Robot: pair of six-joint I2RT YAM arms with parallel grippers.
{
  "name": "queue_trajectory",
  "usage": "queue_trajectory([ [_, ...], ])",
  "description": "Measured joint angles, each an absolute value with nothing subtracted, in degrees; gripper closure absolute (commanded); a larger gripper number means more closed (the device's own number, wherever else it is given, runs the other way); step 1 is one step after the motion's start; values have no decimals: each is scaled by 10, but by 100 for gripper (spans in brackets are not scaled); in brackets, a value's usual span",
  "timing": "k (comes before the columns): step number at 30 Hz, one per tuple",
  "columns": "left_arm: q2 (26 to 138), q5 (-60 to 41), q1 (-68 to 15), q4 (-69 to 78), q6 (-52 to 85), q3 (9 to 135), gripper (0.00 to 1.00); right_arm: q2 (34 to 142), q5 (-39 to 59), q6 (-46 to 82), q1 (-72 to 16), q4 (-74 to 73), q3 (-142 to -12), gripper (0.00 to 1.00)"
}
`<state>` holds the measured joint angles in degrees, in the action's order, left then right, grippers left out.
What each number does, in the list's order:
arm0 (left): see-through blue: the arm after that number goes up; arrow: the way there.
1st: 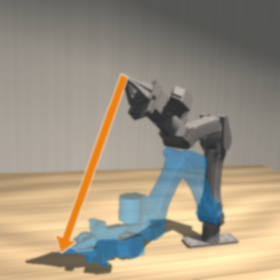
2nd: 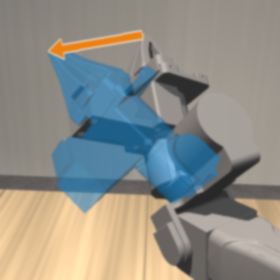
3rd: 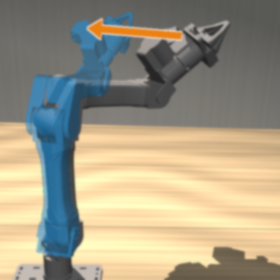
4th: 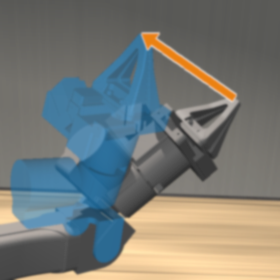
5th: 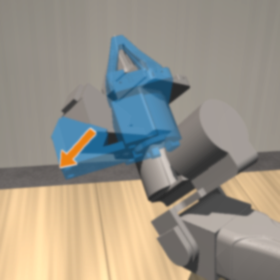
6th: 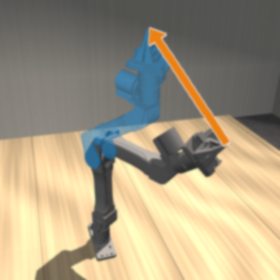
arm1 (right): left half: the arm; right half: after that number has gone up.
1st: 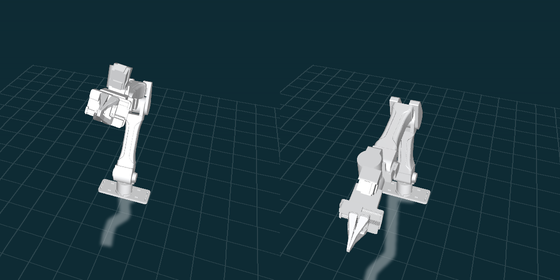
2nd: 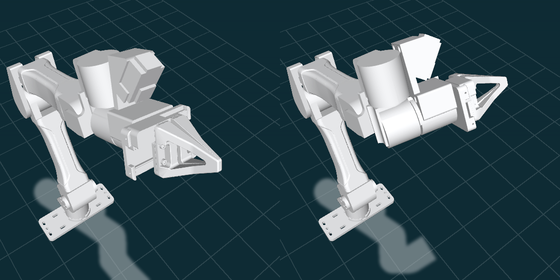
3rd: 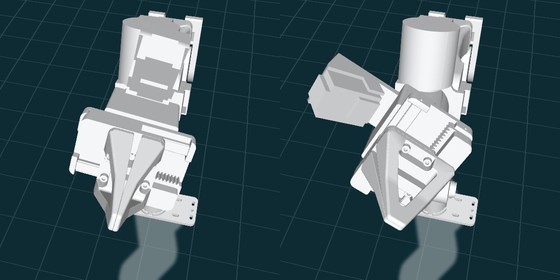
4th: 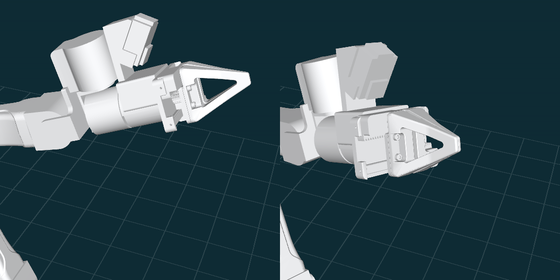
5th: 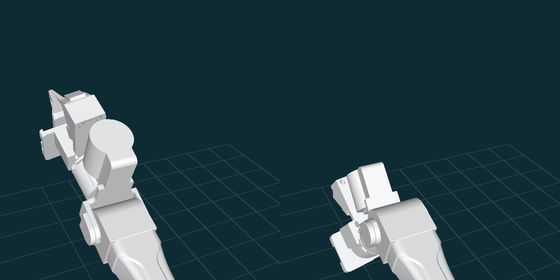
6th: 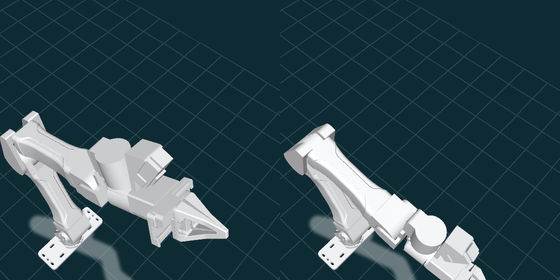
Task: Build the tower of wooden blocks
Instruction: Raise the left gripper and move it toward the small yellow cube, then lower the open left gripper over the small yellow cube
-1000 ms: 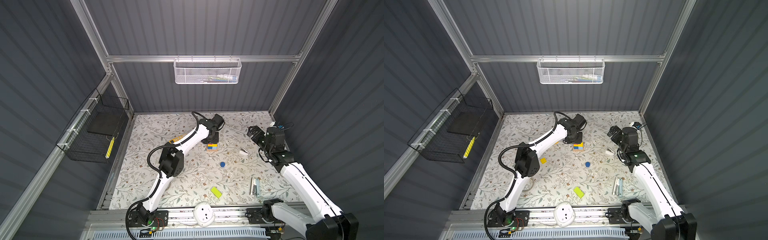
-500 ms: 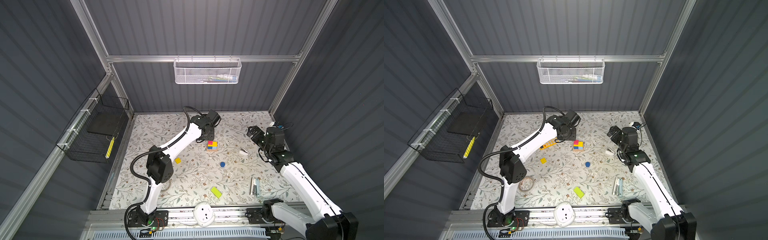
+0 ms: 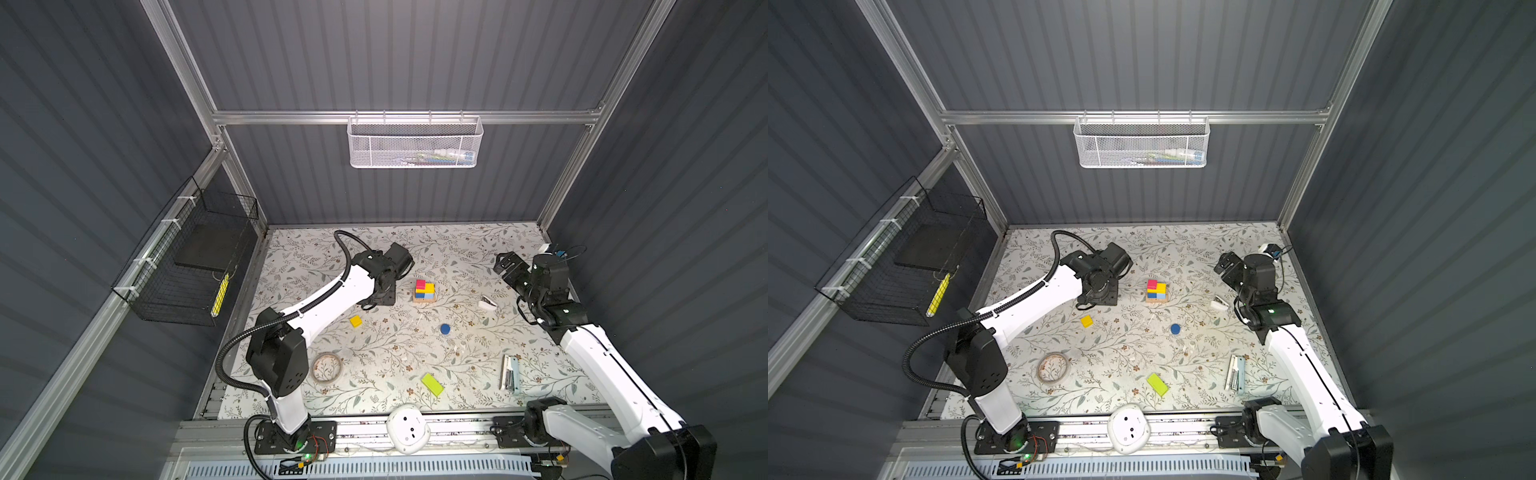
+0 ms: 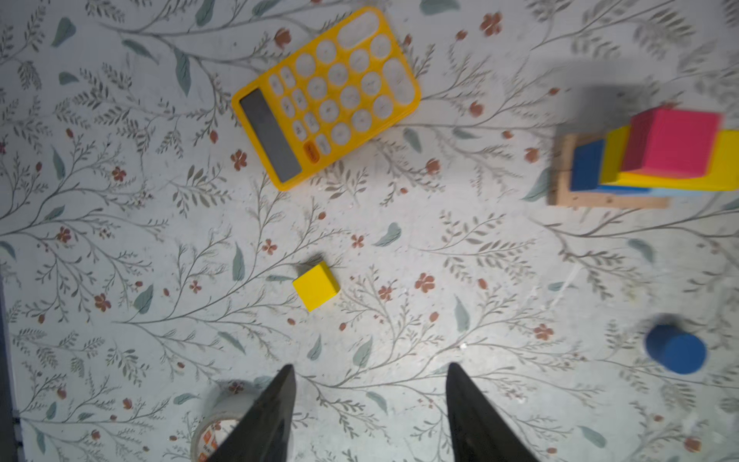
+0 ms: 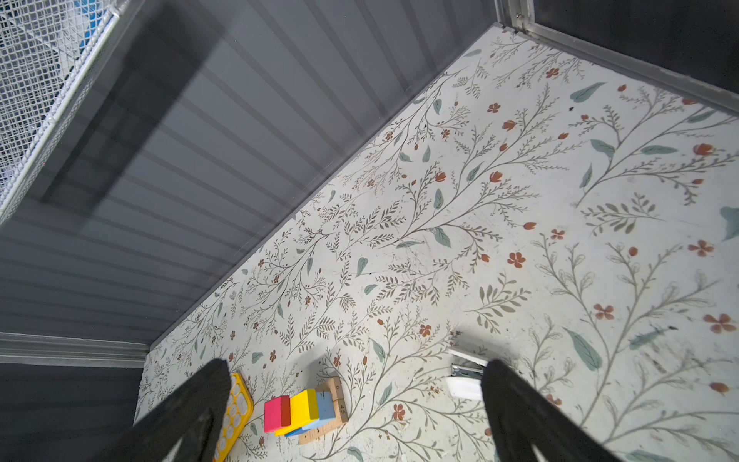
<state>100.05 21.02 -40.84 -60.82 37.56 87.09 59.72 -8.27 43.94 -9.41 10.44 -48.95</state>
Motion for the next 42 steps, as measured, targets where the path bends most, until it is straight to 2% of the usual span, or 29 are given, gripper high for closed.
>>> queue_trajectory([
  [5, 966, 191, -370, -575, 397, 769, 39, 601, -83, 439, -94, 108, -490, 1],
  [10, 962, 170, -342, -541, 407, 720, 38, 606, -81, 439, -94, 109, -490, 1],
  [22, 1016, 123, -324, -466, 418, 708, 36, 607, -82, 439, -94, 113, -490, 1],
  [42, 1042, 117, -300, -436, 427, 687, 47, 607, -83, 435, -94, 116, -496, 1],
])
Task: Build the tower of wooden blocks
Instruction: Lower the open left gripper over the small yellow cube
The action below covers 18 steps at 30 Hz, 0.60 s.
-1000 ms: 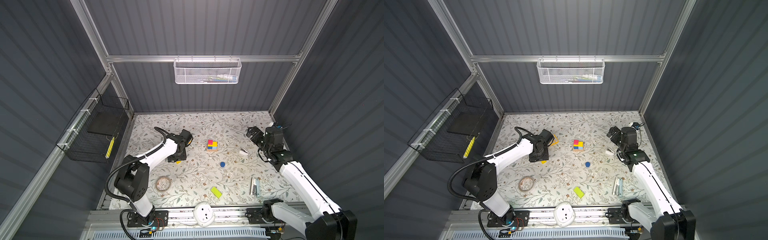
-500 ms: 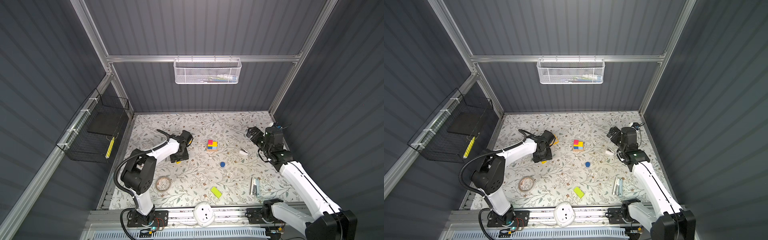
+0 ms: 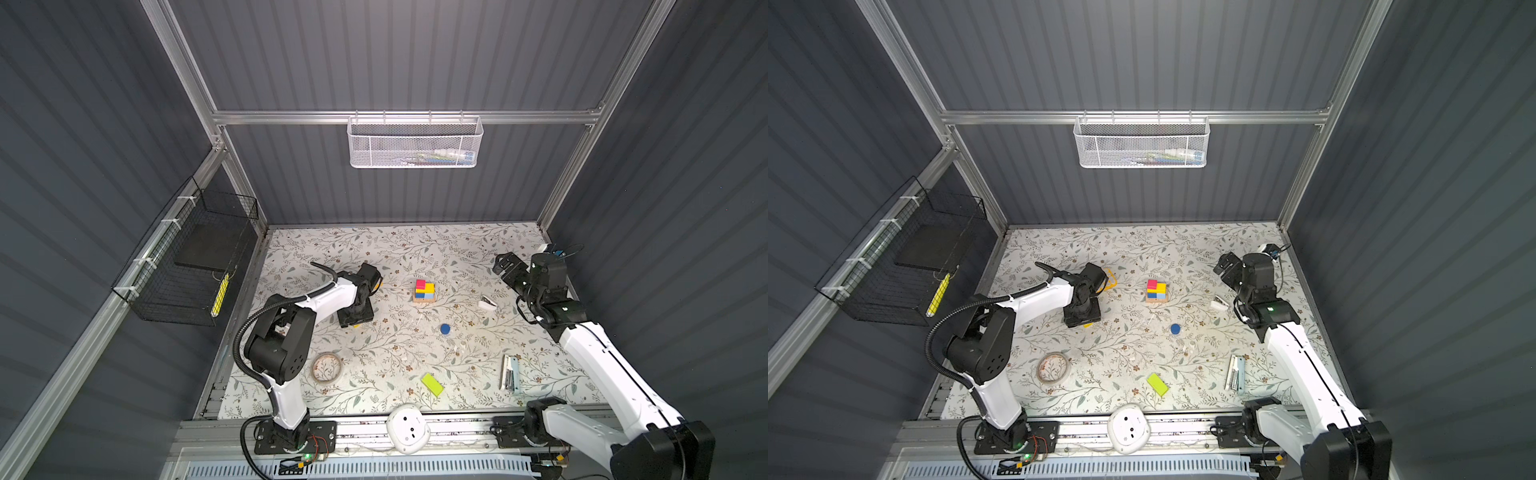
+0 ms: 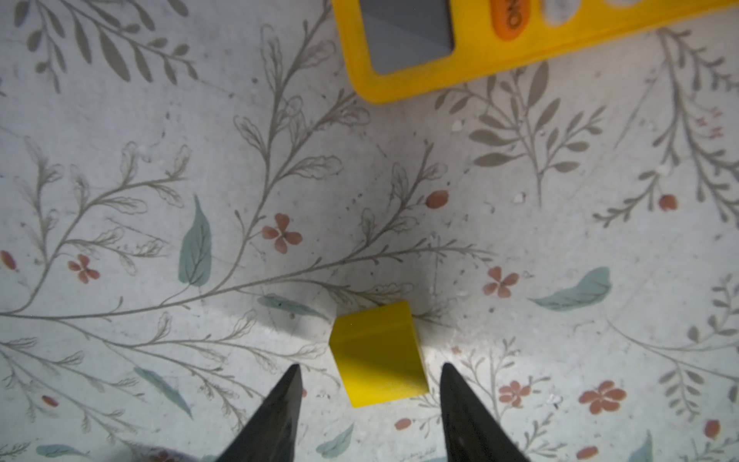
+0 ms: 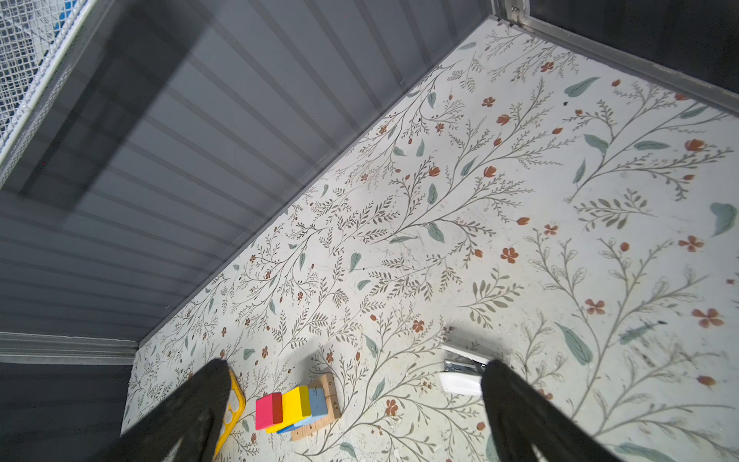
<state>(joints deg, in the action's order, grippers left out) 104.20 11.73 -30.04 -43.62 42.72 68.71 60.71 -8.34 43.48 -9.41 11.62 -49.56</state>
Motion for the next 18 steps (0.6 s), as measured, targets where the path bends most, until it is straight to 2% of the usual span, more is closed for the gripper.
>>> queue_trajectory([
  [11, 1055, 117, -299, -434, 427, 687, 55, 607, -83, 435, -94, 116, -496, 1],
  [18, 1055, 117, -299, -432, 427, 687, 54, 607, -83, 435, -94, 116, -496, 1],
])
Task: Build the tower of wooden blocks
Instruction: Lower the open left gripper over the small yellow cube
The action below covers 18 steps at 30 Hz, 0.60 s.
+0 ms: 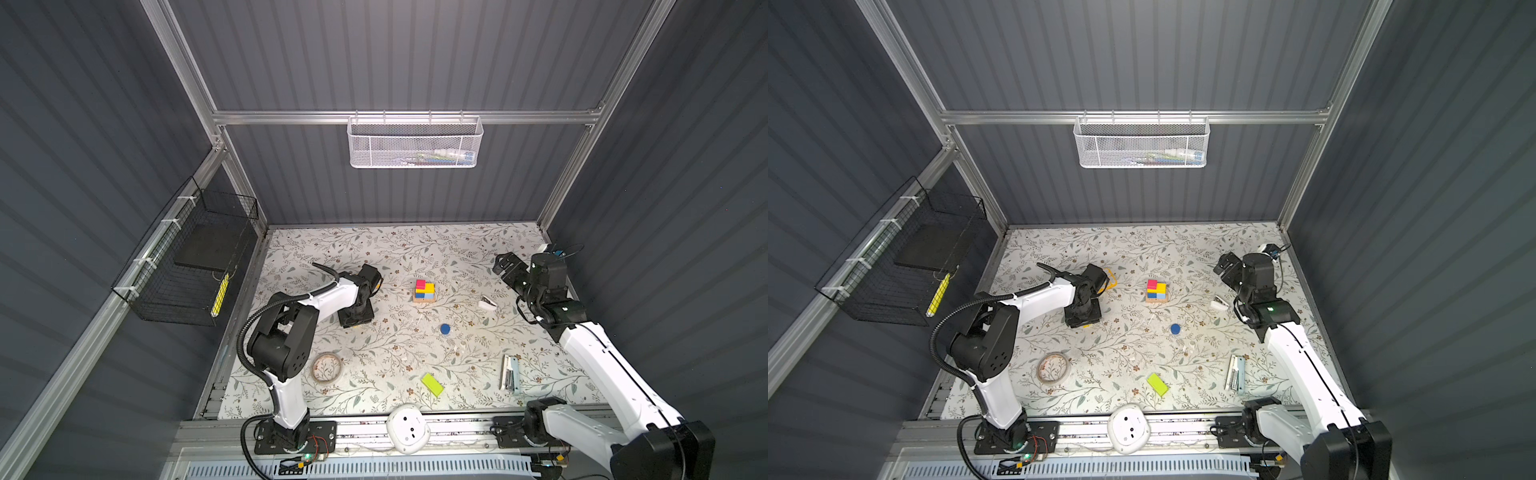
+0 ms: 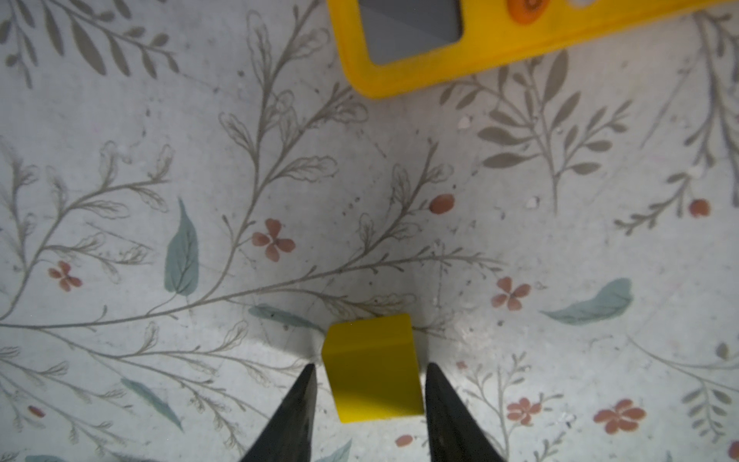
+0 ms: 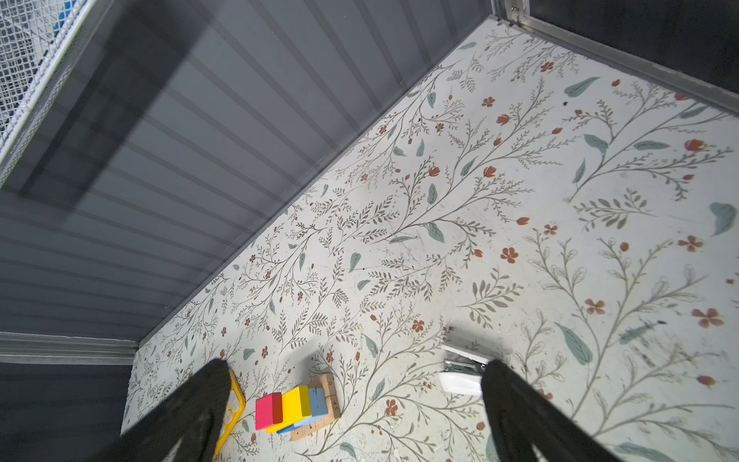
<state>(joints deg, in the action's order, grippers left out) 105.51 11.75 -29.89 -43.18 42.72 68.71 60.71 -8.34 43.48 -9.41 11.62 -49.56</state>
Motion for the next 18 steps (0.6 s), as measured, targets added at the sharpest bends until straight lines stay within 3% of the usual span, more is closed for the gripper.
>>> queue_trajectory([
  [18, 1055, 122, -298, -423, 434, 687, 55, 611, -83, 435, -94, 116, -496, 1],
])
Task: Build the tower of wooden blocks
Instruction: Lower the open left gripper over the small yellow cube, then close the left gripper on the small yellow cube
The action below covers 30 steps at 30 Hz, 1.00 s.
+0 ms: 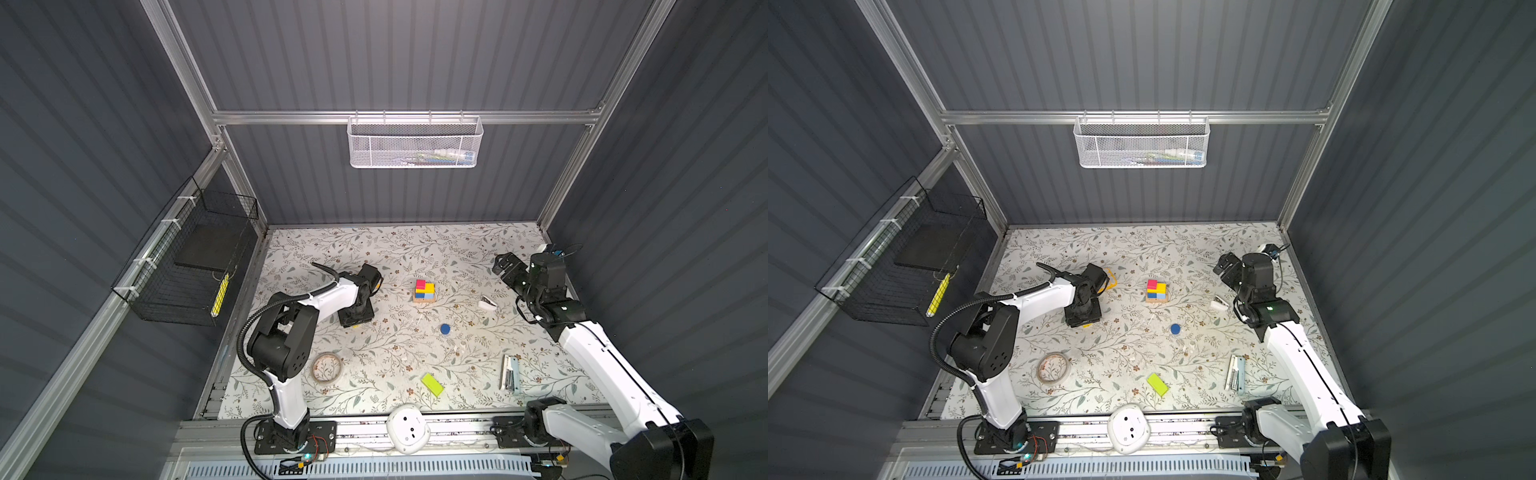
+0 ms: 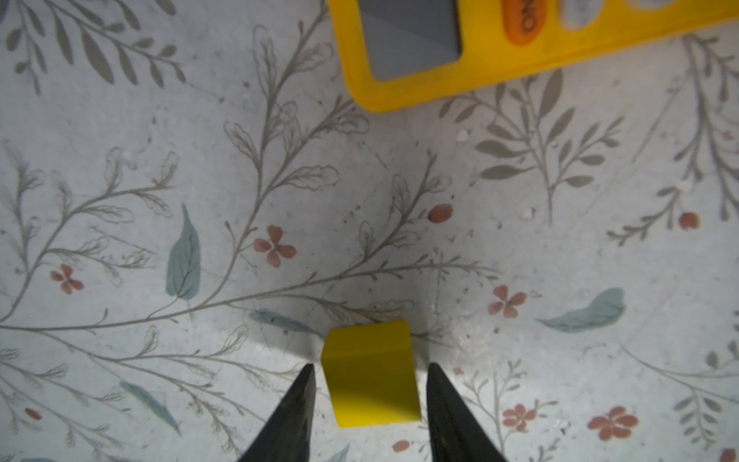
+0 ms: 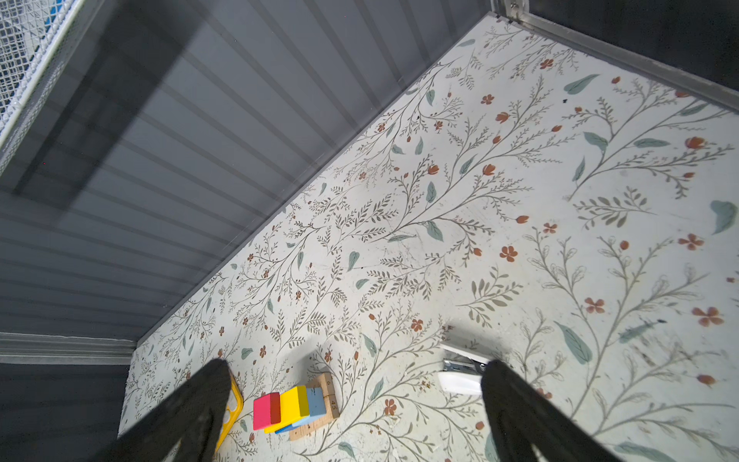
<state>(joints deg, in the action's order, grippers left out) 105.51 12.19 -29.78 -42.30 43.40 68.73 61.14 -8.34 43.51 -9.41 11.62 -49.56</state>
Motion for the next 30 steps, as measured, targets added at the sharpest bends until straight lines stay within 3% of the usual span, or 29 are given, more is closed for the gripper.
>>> queue_trajectory([
  [30, 1055, 121, -295, -408, 442, 687, 75, 614, -83, 435, -94, 116, -496, 1],
])
